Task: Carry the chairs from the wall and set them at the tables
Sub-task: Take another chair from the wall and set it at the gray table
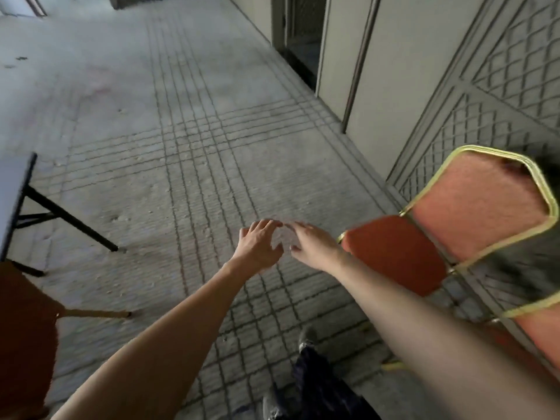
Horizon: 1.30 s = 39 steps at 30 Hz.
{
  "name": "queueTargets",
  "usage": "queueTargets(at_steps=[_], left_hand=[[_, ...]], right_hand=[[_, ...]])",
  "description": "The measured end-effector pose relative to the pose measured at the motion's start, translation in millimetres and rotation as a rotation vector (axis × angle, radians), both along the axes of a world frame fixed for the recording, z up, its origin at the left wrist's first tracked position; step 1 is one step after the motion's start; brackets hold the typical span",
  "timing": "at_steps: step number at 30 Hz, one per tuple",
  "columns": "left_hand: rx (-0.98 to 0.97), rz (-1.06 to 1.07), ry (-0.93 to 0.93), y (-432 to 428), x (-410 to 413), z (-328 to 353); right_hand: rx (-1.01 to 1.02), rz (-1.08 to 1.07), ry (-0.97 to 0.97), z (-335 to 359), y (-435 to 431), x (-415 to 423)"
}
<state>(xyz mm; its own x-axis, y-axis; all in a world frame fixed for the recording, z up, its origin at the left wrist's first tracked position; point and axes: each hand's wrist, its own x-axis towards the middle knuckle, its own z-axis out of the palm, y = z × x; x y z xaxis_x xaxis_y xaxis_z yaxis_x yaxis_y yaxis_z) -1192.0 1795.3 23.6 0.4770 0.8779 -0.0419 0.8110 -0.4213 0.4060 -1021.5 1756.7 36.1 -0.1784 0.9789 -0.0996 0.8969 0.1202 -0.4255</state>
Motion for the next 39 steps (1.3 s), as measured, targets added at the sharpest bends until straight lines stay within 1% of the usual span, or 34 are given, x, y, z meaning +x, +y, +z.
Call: queueTargets(at_steps=[3, 10, 13, 17, 21, 24, 29, 34, 39], left_hand=[[-0.034, -0.135, 0.035, -44, 57, 4], [-0.019, -0.301, 0.041, -133, 191, 11], [-0.027, -0.345, 0.059, -175, 248, 4], [-0.055, -0.369, 0.072, -233, 334, 0], [-0.067, -0.409, 0.063, -298, 420, 3], [-0.101, -0.425, 0.044, -325, 462, 8], [-0.064, -0.505, 0.042, -332, 522, -4], [-0.1, -0.639, 0.014, -341, 587, -6], [-0.057, -0.711, -0.007, -337, 626, 3]], right_hand=[[0.032, -0.104, 0.009, 6, -64, 55], [0.048, -0.263, 0.007, 2, -181, 181], [0.092, -0.317, 0.018, -2, -230, 233], [0.023, -0.339, -0.019, -8, -297, 315], [0.004, -0.421, -0.04, -14, -358, 393], [0.006, -0.474, -0.031, -16, -383, 427], [0.025, -0.579, -0.001, -11, -408, 478], [0.027, -0.728, -0.036, -13, -430, 524], [0.028, -0.764, -0.056, -11, -430, 554]])
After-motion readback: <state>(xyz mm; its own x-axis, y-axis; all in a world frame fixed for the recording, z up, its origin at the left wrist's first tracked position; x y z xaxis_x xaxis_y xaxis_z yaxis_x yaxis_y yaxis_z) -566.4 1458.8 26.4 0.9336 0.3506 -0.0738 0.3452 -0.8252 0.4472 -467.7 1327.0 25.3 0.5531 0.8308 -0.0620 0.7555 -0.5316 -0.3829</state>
